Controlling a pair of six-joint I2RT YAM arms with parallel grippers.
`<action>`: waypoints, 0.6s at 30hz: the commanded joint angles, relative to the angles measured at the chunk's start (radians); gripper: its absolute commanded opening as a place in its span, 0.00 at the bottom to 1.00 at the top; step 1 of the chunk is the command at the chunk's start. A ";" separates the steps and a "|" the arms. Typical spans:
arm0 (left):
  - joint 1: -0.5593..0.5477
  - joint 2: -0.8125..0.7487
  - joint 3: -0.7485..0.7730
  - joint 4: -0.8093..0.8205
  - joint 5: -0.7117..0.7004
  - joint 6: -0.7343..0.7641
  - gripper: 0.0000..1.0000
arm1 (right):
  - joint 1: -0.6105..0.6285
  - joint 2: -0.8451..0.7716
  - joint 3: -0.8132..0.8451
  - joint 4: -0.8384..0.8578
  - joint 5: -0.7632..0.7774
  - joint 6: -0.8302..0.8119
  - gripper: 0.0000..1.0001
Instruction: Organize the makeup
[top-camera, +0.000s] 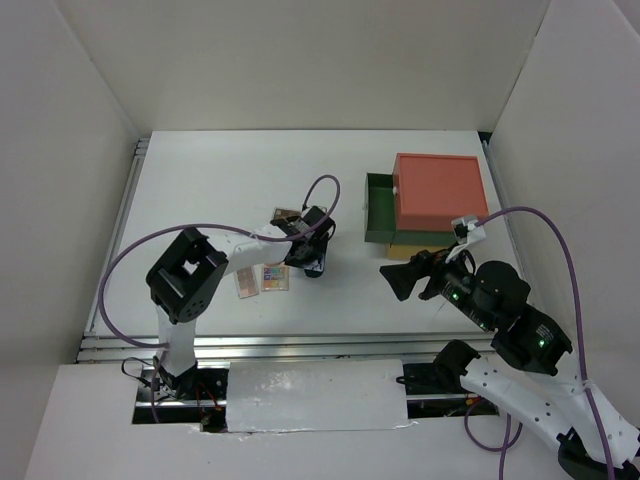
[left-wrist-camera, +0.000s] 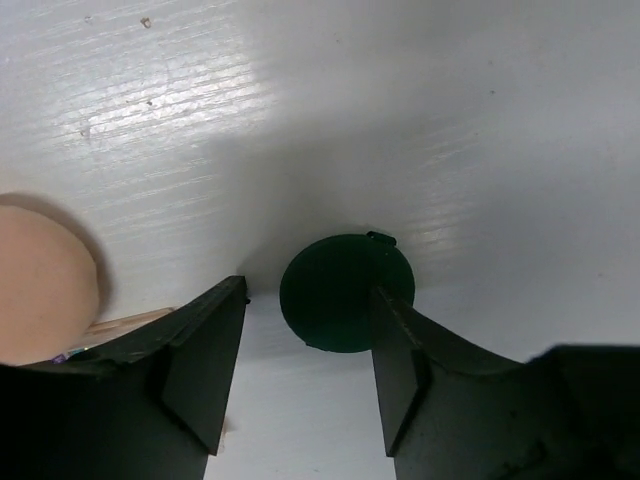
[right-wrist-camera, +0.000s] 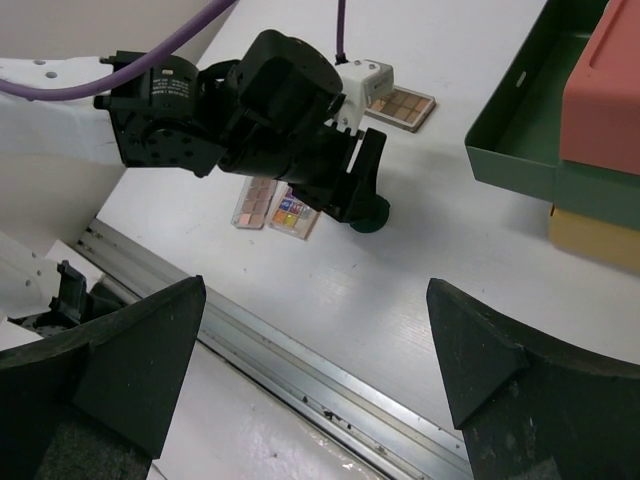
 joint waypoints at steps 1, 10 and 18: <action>-0.024 0.043 0.037 -0.030 -0.016 0.000 0.63 | 0.007 0.003 0.007 0.057 -0.003 0.000 1.00; -0.039 -0.009 -0.012 -0.011 -0.023 -0.032 0.22 | 0.007 0.001 0.026 0.043 -0.003 -0.003 1.00; -0.061 -0.279 0.054 0.069 -0.026 -0.021 0.23 | 0.007 0.003 0.047 0.032 0.005 -0.003 1.00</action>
